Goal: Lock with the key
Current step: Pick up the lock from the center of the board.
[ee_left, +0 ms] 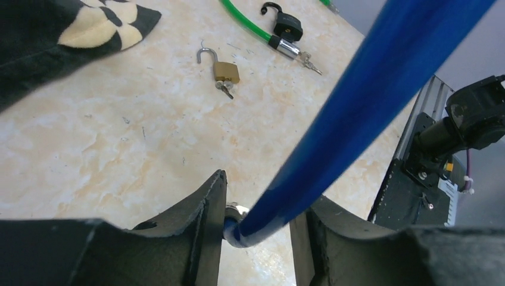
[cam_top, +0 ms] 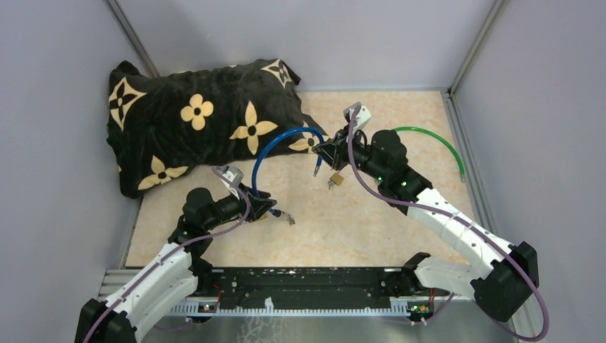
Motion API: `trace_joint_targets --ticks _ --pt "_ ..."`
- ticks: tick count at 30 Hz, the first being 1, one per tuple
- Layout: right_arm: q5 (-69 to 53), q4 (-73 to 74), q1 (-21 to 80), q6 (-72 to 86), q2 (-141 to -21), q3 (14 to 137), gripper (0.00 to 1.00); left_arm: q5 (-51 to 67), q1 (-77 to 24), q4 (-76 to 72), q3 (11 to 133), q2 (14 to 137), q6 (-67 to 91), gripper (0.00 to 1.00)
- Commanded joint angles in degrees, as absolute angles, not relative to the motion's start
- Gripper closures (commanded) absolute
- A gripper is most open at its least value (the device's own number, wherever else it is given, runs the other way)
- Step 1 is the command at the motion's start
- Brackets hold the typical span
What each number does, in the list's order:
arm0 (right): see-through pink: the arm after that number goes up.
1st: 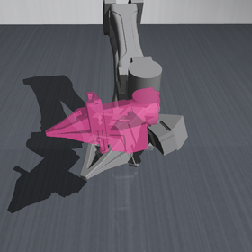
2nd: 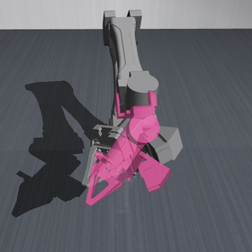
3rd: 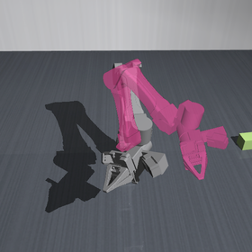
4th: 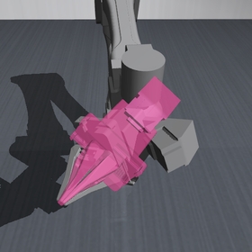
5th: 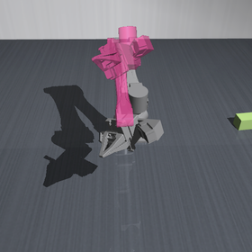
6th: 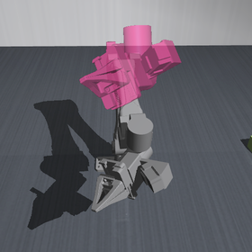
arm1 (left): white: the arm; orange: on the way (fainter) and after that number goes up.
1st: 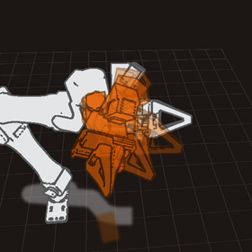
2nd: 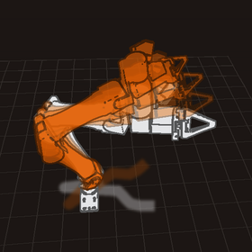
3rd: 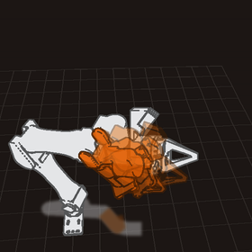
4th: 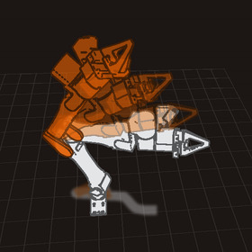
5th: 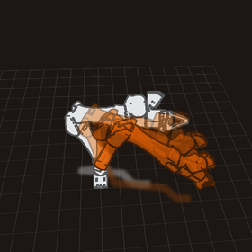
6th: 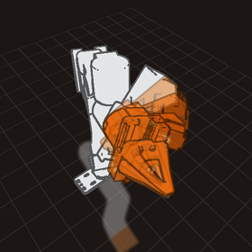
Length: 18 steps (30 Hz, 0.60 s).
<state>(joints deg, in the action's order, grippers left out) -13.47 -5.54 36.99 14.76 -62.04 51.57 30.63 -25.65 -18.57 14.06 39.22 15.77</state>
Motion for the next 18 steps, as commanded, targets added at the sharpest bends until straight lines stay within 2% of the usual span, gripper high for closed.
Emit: trace_joint_targets --ticks 1,7,10,15,16,18 --pt "-11.1 -9.4 37.3 19.0 -61.5 58.7 1.00 27.6 -25.6 -26.6 12.2 38.7 17.7 0.49" --pt "-10.7 -9.9 39.1 18.7 -62.5 60.8 1.00 24.9 -25.6 -28.6 10.6 38.8 20.3 0.49" --pt "-10.4 -9.6 39.2 18.6 -62.5 61.6 1.00 21.7 -25.4 -26.4 11.1 38.7 19.9 0.52" --pt "-10.5 -7.9 39.2 17.6 -62.8 64.9 1.00 19.9 -25.5 -23.3 11.4 38.1 19.4 0.51" --pt "-10.5 -7.3 39.2 17.4 -62.9 65.5 1.00 20.0 -25.5 -23.0 11.5 37.9 19.5 0.55" --pt "-10.3 -7.1 39.2 17.1 -62.8 66.1 1.00 20.3 -25.4 -22.0 11.8 37.3 20.0 0.75"
